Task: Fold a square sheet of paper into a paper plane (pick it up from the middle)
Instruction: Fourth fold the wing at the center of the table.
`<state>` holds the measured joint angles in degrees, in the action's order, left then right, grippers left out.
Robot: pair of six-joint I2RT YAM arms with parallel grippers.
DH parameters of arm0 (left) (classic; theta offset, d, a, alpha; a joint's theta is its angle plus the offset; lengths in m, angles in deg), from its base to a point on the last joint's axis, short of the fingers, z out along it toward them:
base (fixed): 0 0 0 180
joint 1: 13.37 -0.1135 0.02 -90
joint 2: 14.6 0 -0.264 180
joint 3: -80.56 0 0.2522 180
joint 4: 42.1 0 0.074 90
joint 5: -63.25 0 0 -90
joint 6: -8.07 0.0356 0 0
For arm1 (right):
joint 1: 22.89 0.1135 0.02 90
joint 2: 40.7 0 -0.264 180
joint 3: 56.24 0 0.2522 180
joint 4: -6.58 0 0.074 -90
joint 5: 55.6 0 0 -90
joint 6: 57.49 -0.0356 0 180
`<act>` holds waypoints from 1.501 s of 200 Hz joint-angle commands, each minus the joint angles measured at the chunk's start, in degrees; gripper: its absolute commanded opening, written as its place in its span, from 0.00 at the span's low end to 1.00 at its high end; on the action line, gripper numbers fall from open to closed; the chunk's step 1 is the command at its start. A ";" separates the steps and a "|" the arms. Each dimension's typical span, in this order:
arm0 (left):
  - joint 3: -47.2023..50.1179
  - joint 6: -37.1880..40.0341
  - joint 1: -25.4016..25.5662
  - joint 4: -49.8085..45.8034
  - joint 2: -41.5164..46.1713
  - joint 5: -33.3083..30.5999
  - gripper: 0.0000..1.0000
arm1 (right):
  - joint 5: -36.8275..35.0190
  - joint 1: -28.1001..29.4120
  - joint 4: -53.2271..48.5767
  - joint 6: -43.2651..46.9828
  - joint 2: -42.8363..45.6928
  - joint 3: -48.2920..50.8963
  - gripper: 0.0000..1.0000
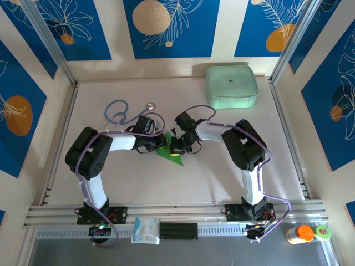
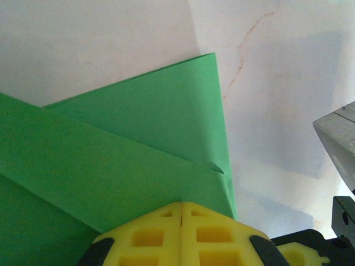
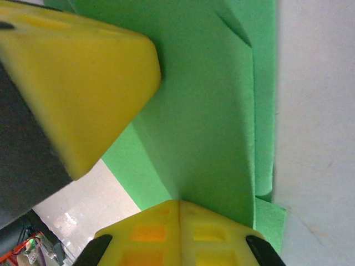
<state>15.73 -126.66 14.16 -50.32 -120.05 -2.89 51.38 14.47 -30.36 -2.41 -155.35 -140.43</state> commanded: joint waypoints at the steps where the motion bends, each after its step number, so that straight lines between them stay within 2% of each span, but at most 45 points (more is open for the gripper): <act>1: 0.90 0.57 0.15 -8.42 -3.05 -5.69 0.00 | -0.09 -0.69 -1.97 -0.20 -0.66 3.99 0.04; 99: 1.06 1.14 -0.13 -10.73 -5.05 -8.09 0.00 | 5.19 -3.64 -0.08 1.16 8.66 19.08 0.04; 203: 1.32 1.31 -0.15 -8.73 -4.73 -5.91 0.00 | 5.36 -4.84 1.95 -0.50 14.51 25.24 0.05; 245: 0.82 1.80 -0.06 -7.79 -3.73 -3.70 0.00 | 5.04 -5.46 3.60 -0.27 19.55 25.19 0.09; 275: -1.05 0.61 -0.02 -7.20 -1.05 0.01 0.00 | 0.65 -5.80 5.39 -0.09 24.70 23.46 0.17; 300: -3.47 -2.15 -0.02 -6.06 3.44 2.09 0.08 | -0.88 -6.03 6.95 0.00 22.83 20.19 0.23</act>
<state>14.33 -126.92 14.40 -53.01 -120.07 -1.93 53.06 8.85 -24.35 -2.52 -131.44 -116.91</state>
